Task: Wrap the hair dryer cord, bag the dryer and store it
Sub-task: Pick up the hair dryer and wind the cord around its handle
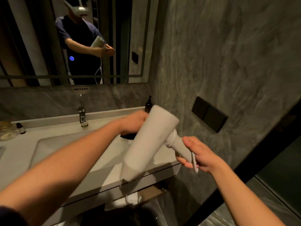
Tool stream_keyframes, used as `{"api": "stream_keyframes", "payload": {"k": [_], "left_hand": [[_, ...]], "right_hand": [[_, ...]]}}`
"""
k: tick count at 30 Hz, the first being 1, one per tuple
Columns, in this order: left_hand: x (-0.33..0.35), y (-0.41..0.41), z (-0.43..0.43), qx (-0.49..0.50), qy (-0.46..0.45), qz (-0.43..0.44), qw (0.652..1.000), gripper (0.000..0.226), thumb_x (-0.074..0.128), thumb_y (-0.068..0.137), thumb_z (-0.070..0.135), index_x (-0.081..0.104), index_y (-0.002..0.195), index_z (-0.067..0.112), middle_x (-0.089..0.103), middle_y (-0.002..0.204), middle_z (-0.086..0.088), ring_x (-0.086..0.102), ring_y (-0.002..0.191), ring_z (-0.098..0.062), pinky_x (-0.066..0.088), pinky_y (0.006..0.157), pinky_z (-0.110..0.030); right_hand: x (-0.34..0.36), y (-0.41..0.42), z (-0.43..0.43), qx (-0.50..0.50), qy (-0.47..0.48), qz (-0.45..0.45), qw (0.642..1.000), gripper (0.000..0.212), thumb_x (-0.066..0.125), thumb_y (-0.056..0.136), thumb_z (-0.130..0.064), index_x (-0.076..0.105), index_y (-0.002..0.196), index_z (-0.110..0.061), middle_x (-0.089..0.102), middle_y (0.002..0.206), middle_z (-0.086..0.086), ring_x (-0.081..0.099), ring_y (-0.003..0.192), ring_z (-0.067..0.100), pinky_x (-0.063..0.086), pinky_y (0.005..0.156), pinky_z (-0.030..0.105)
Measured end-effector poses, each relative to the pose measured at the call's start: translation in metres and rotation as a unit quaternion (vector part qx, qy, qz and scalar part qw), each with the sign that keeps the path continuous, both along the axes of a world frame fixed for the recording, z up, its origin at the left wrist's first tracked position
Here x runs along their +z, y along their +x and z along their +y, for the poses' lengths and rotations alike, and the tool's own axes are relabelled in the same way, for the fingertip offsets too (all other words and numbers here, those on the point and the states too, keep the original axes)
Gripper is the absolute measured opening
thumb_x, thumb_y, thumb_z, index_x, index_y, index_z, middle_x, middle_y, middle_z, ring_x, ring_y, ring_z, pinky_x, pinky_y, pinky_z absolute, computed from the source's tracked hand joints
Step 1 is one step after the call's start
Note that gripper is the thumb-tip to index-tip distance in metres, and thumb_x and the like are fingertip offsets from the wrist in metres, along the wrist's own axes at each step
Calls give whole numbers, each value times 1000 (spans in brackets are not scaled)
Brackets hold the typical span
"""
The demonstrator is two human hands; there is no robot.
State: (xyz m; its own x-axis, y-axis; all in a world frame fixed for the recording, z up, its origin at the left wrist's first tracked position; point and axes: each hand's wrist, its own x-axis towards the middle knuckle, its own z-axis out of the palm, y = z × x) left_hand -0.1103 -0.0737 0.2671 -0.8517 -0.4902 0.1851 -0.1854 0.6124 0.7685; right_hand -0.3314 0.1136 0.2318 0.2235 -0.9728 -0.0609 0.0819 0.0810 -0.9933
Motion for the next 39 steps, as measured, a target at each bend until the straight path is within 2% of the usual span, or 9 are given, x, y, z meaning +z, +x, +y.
{"api": "stream_keyframes", "payload": {"k": [3,6,13,20,24,27,30,33,39], "left_hand": [[-64,-1,23,31,279,64,958,14,61,91,16,68,96,6,53,65,10,43,54,-1,37,52,-20],[-111,-3,52,54,337,69,937,33,53,100,37,76,98,14,39,58,9,33,51,-7,29,49,-20],[-100,15,91,47,1,-46,998,35,48,100,42,57,76,17,48,60,10,43,54,-1,36,58,-24],[-3,15,76,-16,-218,-106,970,24,57,95,33,61,75,19,61,69,7,53,64,-7,44,63,-30],[27,4,58,-18,-245,-96,965,22,60,94,34,61,76,20,54,67,9,49,62,-7,37,60,-29],[39,-3,36,-14,-209,-90,974,23,62,94,35,62,76,19,60,69,4,52,62,-9,39,59,-28],[35,-5,19,-21,-154,-94,983,19,63,94,37,68,80,26,65,72,11,58,66,-4,41,59,-17],[16,-11,13,-28,-74,-75,994,19,64,94,36,73,82,25,65,68,18,55,63,4,39,62,-14],[-64,-19,28,40,152,42,987,9,69,87,13,67,82,6,56,75,-7,49,73,-7,39,66,-27]], "right_hand": [[-5,-2,0,-119,7,-55,991,71,77,82,-65,69,114,-3,59,63,20,45,31,13,32,28,17],[-16,4,-2,-229,11,-46,972,62,77,79,-68,75,103,-10,60,63,22,46,32,17,31,28,18],[-39,-6,-19,-439,-13,207,874,49,61,93,-63,74,74,-19,62,52,1,60,58,18,42,49,29],[-73,-6,-25,-335,48,467,817,74,46,84,-79,75,86,-11,68,73,0,64,69,18,45,59,34],[-59,0,-24,-233,38,502,832,74,48,85,-81,54,62,-12,51,52,-1,47,50,13,35,53,34],[-37,-2,-15,-84,20,468,879,75,52,90,-79,39,61,-11,35,49,-4,32,46,11,28,52,31],[-21,-9,-1,27,86,391,916,78,54,87,-82,57,74,-5,58,53,1,43,38,14,34,39,21],[-17,-16,12,75,109,261,956,62,59,88,-77,68,76,-16,63,56,3,47,35,13,32,31,17],[-15,-18,18,39,38,19,998,60,65,88,-69,74,96,-10,67,61,8,56,37,7,40,33,14]]}}
